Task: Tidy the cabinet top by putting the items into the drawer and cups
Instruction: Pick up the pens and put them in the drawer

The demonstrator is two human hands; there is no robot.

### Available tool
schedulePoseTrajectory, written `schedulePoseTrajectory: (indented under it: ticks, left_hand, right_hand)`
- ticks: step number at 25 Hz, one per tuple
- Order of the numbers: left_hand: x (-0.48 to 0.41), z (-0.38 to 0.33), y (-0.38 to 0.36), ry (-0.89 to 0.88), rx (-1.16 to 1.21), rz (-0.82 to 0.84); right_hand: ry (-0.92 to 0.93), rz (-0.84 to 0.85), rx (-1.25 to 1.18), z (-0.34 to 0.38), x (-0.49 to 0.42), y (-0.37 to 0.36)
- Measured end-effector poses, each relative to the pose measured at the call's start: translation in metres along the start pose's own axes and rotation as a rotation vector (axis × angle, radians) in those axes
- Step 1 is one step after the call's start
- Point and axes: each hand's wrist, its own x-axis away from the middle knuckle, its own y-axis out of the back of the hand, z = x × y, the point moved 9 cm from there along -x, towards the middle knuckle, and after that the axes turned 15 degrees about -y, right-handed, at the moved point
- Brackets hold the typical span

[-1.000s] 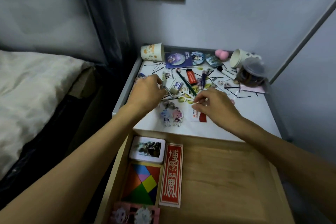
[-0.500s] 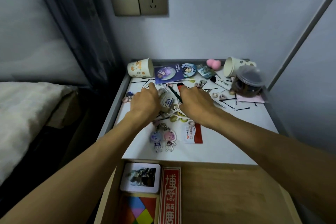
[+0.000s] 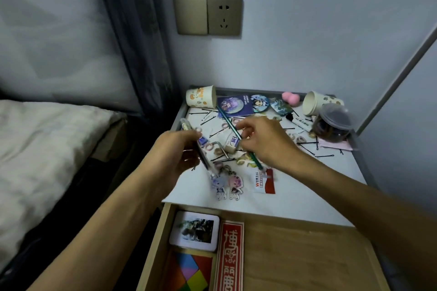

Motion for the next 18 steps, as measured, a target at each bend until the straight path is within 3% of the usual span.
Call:
schedulePoseTrajectory:
  ticks: [3,8,12,18]
  left_hand:
    - [0.011,0.006,0.019,0.044,0.385,-0.121]
    - [0.011,0.009,0.025,0.008,0.346,-0.178]
    - [0.004,0.0,0.036,-0.002,0.399,-0.293]
    - [0.005,0.0,0.046,0.011,0.389,-0.36]
  right_hand:
    - [0.014,0.241,-0.29,0.026,0.035,-0.023]
    - [-0.008,0.391,-0.47,0.057,0.051,-0.059]
    - [0.039,0.362,-0.425,0.076,0.043,-0.069]
    - [0.083,0.233,-0.073,0.033,0.038,-0.057]
